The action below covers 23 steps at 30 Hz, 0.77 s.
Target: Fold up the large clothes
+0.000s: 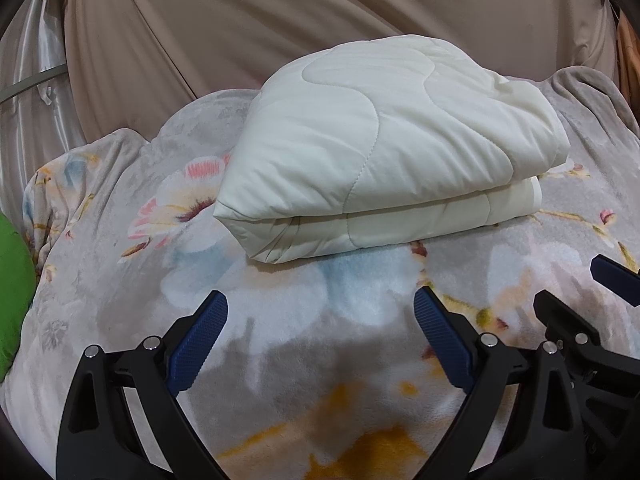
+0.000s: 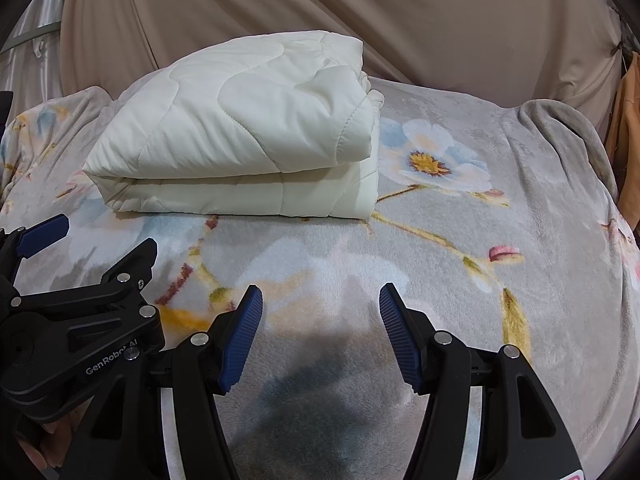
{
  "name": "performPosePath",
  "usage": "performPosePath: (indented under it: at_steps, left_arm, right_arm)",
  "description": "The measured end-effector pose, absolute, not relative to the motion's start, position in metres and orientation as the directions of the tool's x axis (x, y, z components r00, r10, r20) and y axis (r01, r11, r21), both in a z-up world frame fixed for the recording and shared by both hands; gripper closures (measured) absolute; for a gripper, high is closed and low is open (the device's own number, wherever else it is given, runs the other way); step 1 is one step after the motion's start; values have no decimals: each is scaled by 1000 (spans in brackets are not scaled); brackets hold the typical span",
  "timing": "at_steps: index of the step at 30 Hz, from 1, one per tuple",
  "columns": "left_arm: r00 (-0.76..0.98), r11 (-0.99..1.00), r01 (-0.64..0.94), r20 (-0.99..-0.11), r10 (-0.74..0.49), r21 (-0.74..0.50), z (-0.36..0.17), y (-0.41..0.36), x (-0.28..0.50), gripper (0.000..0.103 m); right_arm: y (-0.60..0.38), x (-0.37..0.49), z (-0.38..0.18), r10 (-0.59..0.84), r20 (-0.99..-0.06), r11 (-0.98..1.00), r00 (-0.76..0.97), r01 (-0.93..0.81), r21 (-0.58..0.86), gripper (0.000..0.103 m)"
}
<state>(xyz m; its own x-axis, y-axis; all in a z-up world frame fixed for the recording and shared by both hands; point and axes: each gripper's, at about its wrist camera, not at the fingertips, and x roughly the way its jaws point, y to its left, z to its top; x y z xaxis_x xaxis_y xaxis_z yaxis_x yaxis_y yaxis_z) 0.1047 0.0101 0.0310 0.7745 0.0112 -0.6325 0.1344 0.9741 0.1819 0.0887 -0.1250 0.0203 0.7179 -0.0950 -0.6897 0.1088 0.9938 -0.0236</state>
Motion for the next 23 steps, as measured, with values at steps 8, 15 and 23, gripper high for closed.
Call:
performPosePath:
  at_steps: [8,15,23]
  left_arm:
    - [770,975,137,-638,5,173,30,10,106,13]
    - [772,975,136,-636,9,178,30,10,106,13]
    - [776,973,134,-631,14,186,31,9,104,14]
  right_arm:
    - [-125,89,20,-97,-688,994,719,109,-26,43]
    - [-124,87,20,-106,-686,993,720,115,-32,43]
    - [-123,87,21,-111,-686,992,720,117,-37,43]
